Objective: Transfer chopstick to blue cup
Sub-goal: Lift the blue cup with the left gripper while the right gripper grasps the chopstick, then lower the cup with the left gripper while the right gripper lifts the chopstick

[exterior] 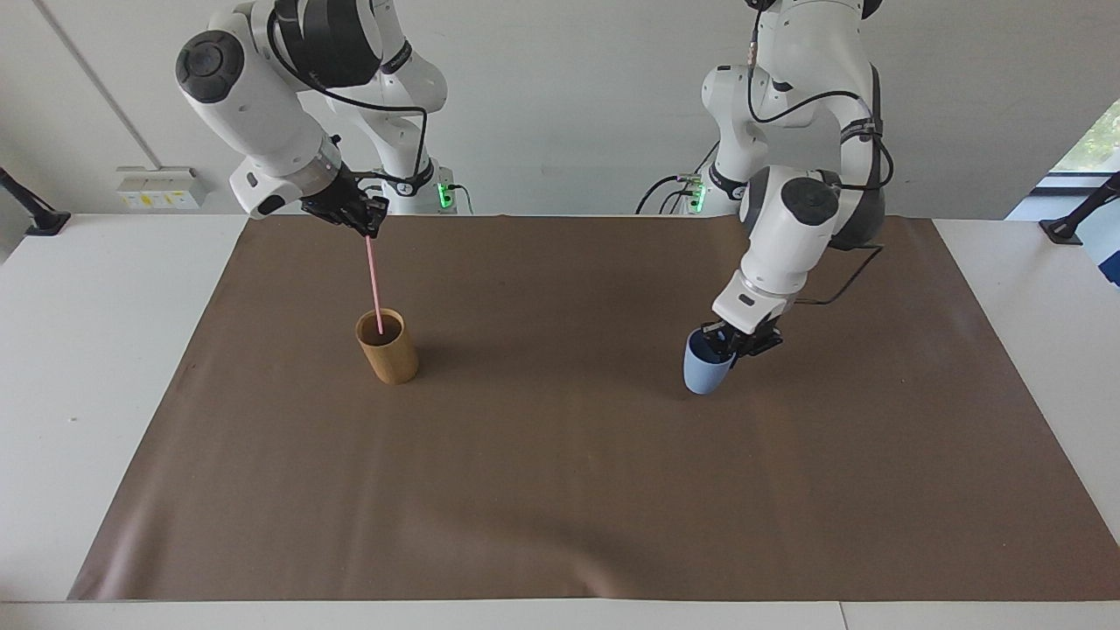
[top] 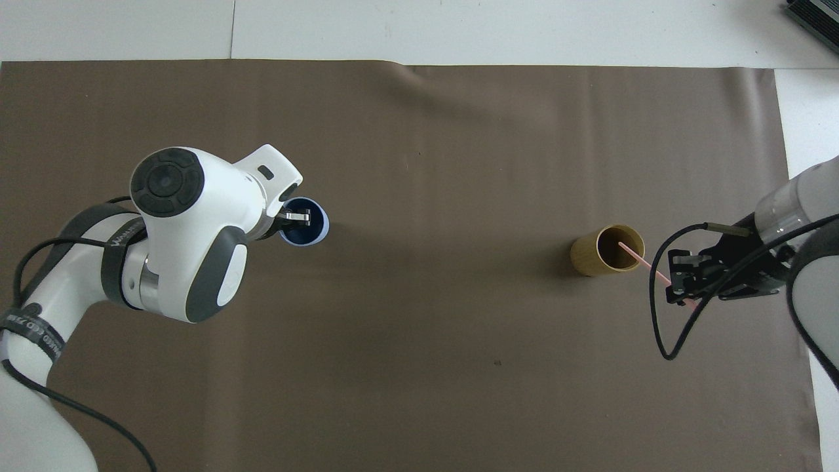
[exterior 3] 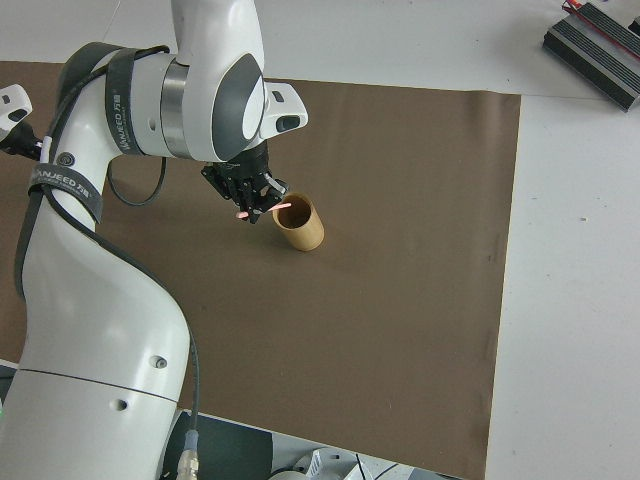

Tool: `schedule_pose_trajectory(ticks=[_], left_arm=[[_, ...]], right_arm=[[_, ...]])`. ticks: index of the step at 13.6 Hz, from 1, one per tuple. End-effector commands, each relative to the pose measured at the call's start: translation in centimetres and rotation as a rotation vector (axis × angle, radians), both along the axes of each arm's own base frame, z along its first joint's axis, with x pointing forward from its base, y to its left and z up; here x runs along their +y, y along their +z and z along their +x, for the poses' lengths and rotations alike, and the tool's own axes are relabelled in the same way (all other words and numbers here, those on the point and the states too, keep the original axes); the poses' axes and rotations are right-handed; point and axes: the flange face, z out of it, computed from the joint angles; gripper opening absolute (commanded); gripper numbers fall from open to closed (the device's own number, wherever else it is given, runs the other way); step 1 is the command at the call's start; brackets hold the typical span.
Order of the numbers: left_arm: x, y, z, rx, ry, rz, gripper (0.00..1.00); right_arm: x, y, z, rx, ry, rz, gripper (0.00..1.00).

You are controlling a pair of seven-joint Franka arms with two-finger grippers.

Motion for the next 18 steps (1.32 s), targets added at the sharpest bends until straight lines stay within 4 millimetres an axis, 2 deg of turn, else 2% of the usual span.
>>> schedule_pose_trajectory(ticks=[1, 4, 5, 6, 8, 9, 10, 11, 12, 13, 14, 17, 18], left_arm=[[-4.2, 1.0, -1.7, 0.008, 0.055, 0.008, 0.0], [-8.6, 1.9, -3.8, 0.031, 0.075, -0.041, 0.0], [-9.7, 1.8, -4.0, 0.035, 0.084, -0.043, 0.0], [-12.1, -0.3, -4.2, 0.049, 0.101, -0.034, 0.0], [-13.2, -1.0, -3.9, 0.05, 0.11, -0.035, 0.0], [-13.5, -2.4, -4.0, 0.06, 0.102, -0.025, 0.0], [-14.3, -3.1, -4.2, 0.059, 0.092, -0.028, 0.0], [-14.5, -3.5, -4.5, 0.063, 0.085, -0.026, 0.0], [-14.4, -3.8, -4.6, 0.067, 0.073, -0.022, 0.09], [-14.5, -3.7, -4.6, 0.065, 0.056, -0.022, 0.29], [-14.5, -3.7, -4.6, 0.064, 0.05, -0.023, 0.59], [-14.2, -1.8, -4.4, 0.041, 0.046, -0.042, 1.0], [-13.6, -0.3, -4.3, 0.026, 0.02, -0.051, 1.0]], right_arm=[[-1.1, 1.7, -0.6, 0.021, -0.001, 0.079, 0.0], [1.5, 1.3, -0.9, -0.033, -0.003, 0.059, 0.0], [1.8, 1.2, -1.0, -0.041, -0.016, 0.055, 0.0], [2.3, 1.2, -1.1, -0.044, -0.017, 0.053, 0.0], [3.7, 1.0, -1.4, -0.033, -0.023, 0.053, 0.0], [4.6, 0.3, -1.6, -0.017, -0.014, 0.049, 0.0], [5.6, -0.5, -1.6, -0.009, 0.003, 0.049, 0.0], [5.7, -1.0, -1.5, -0.011, -0.007, 0.048, 0.0], [6.0, -1.5, -1.6, 0.001, -0.022, 0.054, 0.0], [6.3, -1.7, -1.7, 0.01, -0.025, 0.073, 0.0], [6.4, -1.6, -1.8, 0.012, -0.03, 0.084, 0.0], [8.6, -1.4, -2.2, 0.017, -0.048, 0.08, 0.0], [9.2, -1.3, -2.2, 0.01, -0.061, 0.086, 0.0]])
